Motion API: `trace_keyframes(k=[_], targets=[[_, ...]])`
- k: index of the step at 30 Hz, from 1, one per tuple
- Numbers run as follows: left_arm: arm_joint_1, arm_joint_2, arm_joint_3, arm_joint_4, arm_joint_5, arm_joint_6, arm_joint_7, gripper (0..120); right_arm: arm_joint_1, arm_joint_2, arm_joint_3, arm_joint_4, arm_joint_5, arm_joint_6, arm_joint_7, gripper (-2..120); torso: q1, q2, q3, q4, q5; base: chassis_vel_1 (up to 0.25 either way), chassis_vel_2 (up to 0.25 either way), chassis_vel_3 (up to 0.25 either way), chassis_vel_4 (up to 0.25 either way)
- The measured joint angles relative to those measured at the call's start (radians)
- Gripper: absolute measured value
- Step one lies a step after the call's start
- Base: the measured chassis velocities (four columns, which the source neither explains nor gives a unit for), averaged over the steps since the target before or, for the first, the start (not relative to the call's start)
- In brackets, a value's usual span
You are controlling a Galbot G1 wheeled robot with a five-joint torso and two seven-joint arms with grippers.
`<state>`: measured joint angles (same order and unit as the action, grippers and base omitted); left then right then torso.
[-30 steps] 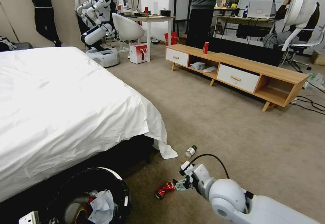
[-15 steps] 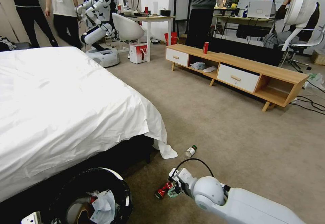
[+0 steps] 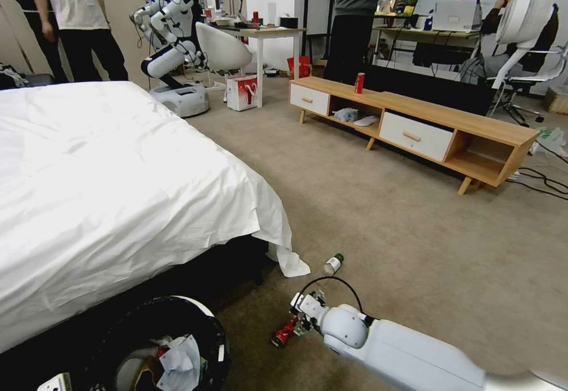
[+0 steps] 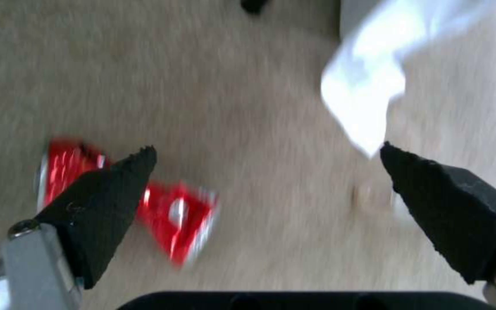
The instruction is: Pick up the trash bin, then pick up the garbage from the floor and place it into the trash bin.
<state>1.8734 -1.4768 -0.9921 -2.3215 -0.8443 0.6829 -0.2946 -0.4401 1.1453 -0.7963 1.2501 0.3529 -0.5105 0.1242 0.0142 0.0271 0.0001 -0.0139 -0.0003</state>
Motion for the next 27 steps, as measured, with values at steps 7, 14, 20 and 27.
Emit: trace_keyframes(k=[7,14,20,27], targets=[[-0.005,-0.007,0.001,0.009,0.005,-0.004,0.005,0,0.028,0.098,-0.039,-0.135,-0.118,0.097,-0.037,100,0.000,0.000,0.000,0.0002,0.0003,0.000,0.000,0.000,0.000],[-0.010,-0.008,-0.001,0.015,0.006,-0.005,0.007,0,0.029,0.142,-0.063,-0.199,-0.151,0.130,-0.055,100,0.000,0.000,0.000,-0.0001,0.0002,0.000,0.000,0.000,0.000],[-0.013,-0.005,-0.002,0.020,0.005,-0.005,0.007,0,0.019,0.153,-0.081,-0.207,-0.172,0.141,-0.066,100,0.000,0.000,0.000,0.0000,0.0003,0.000,0.000,0.000,0.000],[-0.012,-0.002,-0.005,0.020,0.003,-0.005,0.007,0,0.011,0.133,-0.094,-0.168,-0.191,0.142,-0.089,100,0.000,0.000,0.000,0.0000,0.0003,0.000,0.000,0.000,0.000]])
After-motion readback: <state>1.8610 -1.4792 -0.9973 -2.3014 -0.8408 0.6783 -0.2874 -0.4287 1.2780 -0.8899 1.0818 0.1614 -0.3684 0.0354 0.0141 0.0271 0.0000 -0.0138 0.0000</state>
